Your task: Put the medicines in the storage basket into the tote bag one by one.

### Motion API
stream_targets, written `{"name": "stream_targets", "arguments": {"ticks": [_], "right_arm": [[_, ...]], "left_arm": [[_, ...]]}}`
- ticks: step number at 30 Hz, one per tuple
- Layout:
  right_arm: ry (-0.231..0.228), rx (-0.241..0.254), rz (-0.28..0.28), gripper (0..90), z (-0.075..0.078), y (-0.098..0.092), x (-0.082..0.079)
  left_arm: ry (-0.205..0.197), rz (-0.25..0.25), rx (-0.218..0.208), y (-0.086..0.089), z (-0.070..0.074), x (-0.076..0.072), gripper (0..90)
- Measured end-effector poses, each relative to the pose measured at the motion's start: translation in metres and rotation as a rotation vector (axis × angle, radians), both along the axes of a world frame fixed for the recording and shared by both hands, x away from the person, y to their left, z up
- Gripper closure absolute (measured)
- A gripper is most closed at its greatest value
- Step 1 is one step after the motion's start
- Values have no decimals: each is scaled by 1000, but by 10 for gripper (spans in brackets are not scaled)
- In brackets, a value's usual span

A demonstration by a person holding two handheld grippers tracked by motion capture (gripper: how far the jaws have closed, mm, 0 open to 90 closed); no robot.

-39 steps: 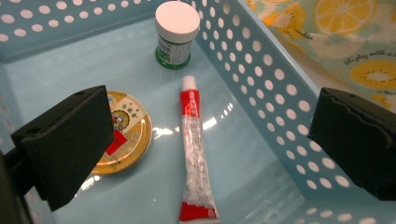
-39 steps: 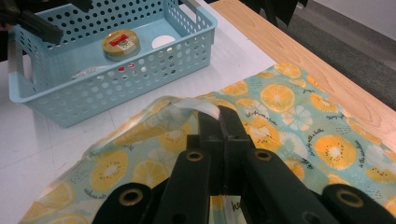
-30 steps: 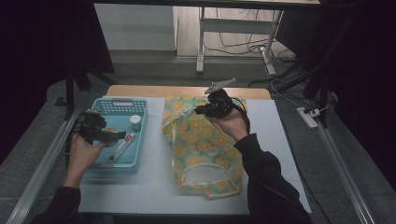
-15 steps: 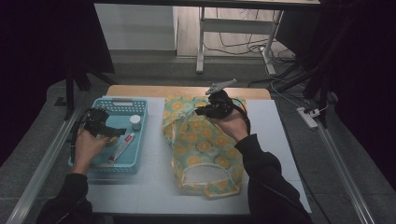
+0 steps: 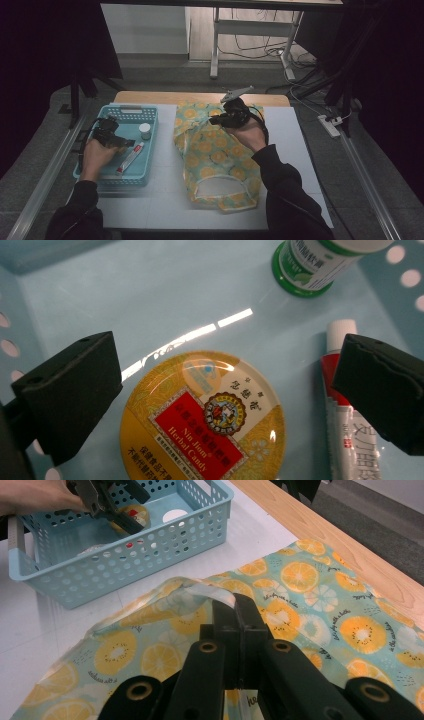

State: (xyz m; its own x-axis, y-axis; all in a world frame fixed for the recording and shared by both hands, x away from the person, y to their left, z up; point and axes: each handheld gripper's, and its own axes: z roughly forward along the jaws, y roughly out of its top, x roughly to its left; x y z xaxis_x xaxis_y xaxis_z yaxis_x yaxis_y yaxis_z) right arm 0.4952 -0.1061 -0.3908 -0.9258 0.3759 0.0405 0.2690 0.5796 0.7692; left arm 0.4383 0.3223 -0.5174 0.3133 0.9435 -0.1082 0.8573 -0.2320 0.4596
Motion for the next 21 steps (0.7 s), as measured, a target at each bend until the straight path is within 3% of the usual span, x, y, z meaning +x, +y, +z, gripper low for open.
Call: {"name": "stream_targets", "arguments": {"ticks": [10,13,19,21], "right_arm": [[7,-1,1,898,-3,-1,0],[7,1,1,898,-4,-1,0],[7,2,5,898,-4,1,0],[7,2,5,898,-4,1,0]], "left_arm": [[116,2,16,-3,-1,2,2],[132,23,18,-3,1,1,40],[173,10,81,-3,3,-3,161],[178,5,83,-2,3,-4,194]]}}
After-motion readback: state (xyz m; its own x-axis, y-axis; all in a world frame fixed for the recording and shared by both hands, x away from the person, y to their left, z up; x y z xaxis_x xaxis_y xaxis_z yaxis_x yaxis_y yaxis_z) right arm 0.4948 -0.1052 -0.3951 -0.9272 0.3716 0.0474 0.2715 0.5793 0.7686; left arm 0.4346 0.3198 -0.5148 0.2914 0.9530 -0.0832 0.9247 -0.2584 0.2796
